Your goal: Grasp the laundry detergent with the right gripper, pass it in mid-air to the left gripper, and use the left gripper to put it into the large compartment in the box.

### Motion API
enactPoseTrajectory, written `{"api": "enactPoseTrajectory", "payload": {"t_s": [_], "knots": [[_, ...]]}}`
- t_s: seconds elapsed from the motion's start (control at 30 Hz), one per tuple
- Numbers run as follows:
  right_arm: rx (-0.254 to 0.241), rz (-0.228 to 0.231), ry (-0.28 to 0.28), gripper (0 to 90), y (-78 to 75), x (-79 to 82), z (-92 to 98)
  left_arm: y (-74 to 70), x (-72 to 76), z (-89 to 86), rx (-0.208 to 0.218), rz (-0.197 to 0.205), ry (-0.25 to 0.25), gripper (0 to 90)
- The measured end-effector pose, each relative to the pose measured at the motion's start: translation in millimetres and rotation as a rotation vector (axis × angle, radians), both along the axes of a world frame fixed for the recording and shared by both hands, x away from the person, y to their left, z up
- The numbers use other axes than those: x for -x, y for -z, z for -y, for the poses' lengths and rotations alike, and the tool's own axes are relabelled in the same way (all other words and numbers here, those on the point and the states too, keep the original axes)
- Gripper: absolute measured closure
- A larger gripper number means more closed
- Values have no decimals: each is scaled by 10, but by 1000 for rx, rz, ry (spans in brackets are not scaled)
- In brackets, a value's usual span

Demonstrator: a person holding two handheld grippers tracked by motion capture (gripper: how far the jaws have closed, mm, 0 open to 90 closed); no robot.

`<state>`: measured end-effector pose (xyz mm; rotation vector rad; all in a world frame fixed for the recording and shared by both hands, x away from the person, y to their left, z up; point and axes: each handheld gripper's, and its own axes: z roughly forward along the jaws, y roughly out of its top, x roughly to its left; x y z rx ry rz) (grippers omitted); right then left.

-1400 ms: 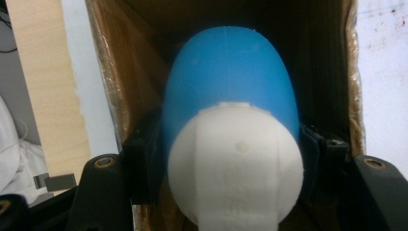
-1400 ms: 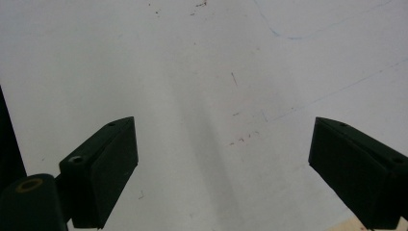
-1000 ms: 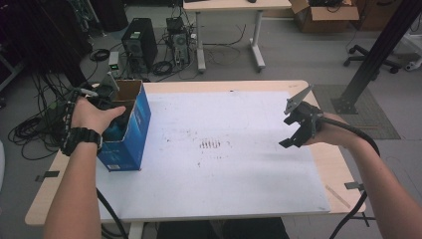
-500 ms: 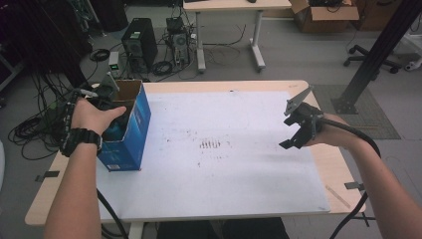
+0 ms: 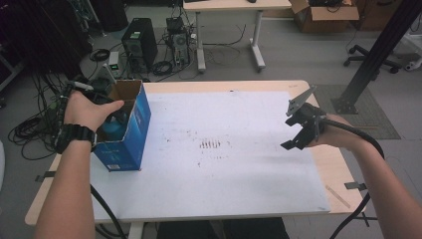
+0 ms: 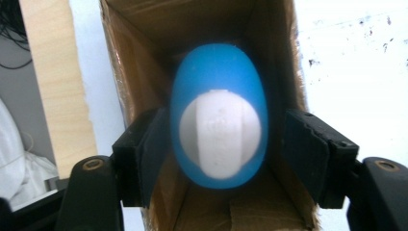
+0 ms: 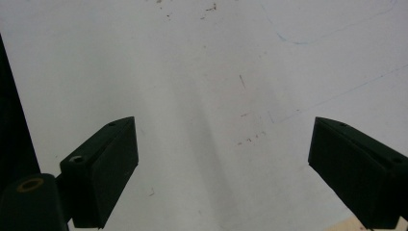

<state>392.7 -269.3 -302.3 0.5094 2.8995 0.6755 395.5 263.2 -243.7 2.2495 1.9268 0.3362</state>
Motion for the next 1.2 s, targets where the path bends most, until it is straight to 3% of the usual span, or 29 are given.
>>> {"api": "enactPoseTrajectory", "payload": {"t_s": [0.27, 0.47, 0.6, 0.93, 1.2], "knots": [[1, 6, -4, 100, -25, 19, -15, -233, 20, 215, -19, 31, 55, 265], [0, 13, -13, 101, -59, 40, -45, -341, 51, 476, -8, 36, 139, 225], [-3, 13, -19, 101, -78, 65, -61, -342, 64, 685, -5, 31, 196, 166], [-4, 20, -39, 101, -110, 113, -94, -269, 83, 1200, -6, 32, 344, 128], [-40, -2, -64, 96, -126, 128, -115, -160, 106, 1553, -12, 22, 478, 87]]}}
